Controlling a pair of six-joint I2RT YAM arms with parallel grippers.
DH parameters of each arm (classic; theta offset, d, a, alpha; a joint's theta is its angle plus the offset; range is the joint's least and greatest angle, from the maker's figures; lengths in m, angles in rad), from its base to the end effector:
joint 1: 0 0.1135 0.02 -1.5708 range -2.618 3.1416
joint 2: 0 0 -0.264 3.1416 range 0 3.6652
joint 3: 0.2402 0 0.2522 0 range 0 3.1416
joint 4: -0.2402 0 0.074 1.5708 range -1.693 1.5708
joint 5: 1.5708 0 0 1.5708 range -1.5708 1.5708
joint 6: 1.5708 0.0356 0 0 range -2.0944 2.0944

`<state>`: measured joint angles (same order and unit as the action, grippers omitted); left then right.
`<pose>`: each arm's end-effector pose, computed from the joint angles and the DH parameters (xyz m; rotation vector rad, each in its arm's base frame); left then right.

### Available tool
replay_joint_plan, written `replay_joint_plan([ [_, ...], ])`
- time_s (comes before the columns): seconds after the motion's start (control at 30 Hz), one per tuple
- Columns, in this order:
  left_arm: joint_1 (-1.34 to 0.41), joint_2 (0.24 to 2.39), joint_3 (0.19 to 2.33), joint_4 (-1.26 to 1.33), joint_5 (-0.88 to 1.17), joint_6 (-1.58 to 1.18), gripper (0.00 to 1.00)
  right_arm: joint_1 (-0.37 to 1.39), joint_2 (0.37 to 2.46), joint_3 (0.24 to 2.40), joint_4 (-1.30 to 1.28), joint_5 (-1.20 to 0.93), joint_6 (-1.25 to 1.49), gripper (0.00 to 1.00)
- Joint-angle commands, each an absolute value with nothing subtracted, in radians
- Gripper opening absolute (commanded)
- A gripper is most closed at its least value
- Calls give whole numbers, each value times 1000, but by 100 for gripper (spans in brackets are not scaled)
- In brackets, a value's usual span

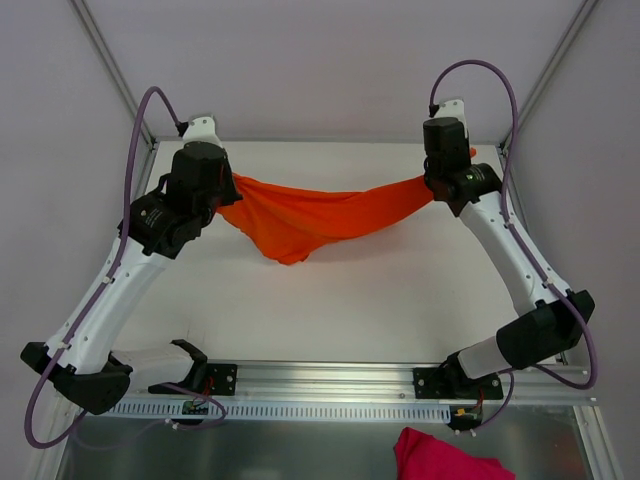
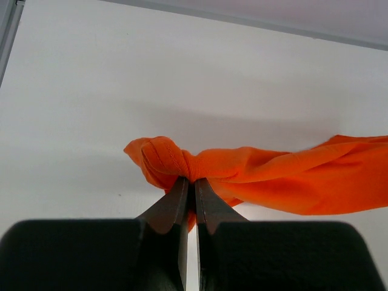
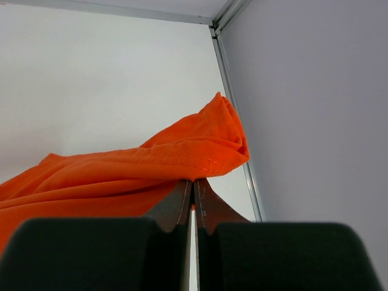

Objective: Fold and stack the t-shirts
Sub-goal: Flatten out the tshirt

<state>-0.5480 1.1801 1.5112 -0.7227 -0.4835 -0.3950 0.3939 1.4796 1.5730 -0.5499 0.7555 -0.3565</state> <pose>0.2042 -0.1053 0.4537 -0.1667 1.9115 -0.1594 0.3085 0.1018 0.4149 -0.2606 1.9504 -0.7356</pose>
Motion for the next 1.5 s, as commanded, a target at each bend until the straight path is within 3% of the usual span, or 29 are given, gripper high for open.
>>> replay_joint_plan([
  [0.0,-541,1163,1529,-680,-520,-364,0,387,1411,1557,-514,801,-380,1],
  [0.23,-540,1141,1484,-646,-572,-354,0,387,1338,1562,-514,798,-374,1],
  [0.63,-540,1095,1459,-621,-485,-385,0,388,1184,1476,-584,776,-314,1],
  [1.47,-541,983,1655,-617,-296,-368,0,388,948,1388,-476,816,-350,1],
])
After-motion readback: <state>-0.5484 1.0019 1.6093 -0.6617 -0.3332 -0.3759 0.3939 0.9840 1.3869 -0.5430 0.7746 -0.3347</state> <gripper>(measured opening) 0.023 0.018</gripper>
